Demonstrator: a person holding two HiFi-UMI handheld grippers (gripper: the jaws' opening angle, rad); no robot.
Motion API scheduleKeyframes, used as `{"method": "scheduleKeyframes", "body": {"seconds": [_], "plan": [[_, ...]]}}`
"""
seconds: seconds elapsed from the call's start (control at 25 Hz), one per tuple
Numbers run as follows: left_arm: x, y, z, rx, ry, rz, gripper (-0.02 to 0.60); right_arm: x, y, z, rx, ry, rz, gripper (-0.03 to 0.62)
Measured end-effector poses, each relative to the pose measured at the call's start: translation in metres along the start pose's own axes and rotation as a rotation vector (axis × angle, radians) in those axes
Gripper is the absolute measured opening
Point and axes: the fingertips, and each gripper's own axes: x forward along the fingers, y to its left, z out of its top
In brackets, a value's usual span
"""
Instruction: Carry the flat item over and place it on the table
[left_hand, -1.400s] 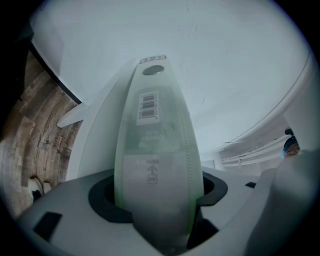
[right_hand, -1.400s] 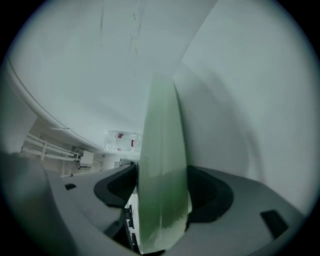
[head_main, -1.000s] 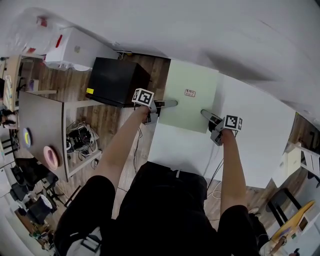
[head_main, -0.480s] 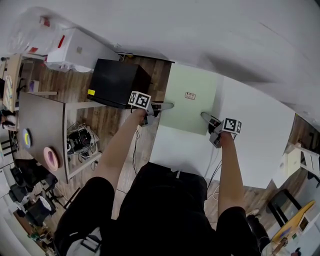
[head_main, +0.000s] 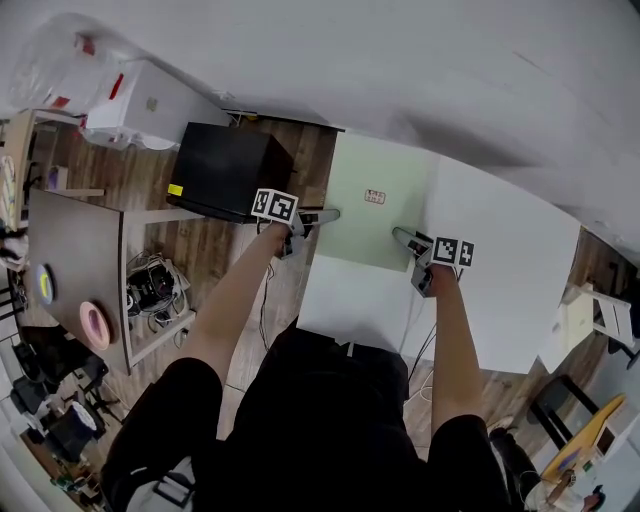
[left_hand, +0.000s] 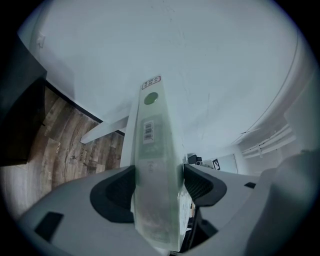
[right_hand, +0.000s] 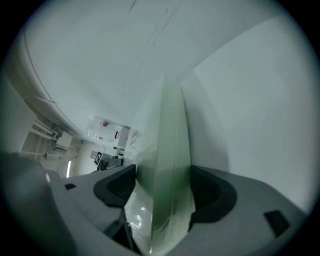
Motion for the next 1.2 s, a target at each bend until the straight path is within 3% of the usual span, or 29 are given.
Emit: {"method": "scheduleKeyframes", "body": {"seconds": [0.2,0.36,0.56,0.8,0.92,1.12,1.2], "plan": [[0.003,0.001,0.003,0.006,-0.002,0.023,0.308,-0.005,-0.006,0.004,-0.047,-0.03,-0.093,0.327],[0.001,-0.001,0.004,0.019,-0.033,0.023,0.308,-0.002,-0.003,0.0,-0.014,-0.039,-0.081,0.327],[-0.007,-0.012,0.01,0.102,-0.119,0.012,0.314,-0.012,0.0,-0.007,-0.037,-0.055,-0.088,0.327],[-0.029,-0.014,0.001,0.116,-0.131,0.029,0.324,-0.032,0.012,-0.028,-0.044,-0.076,-0.096,0.327],[-0.041,-0.026,0.007,0.171,-0.17,0.051,0.324,-0.043,0.024,-0.031,-0.043,-0.131,-0.093,0.327],[-0.065,-0.079,0.0,0.21,-0.269,-0.089,0.322,-0.057,0.072,-0.039,-0.066,-0.259,-0.014,0.327],[-0.074,-0.099,-0.001,0.241,-0.322,-0.112,0.322,-0.064,0.098,-0.038,-0.109,-0.312,0.032,0.327]]}}
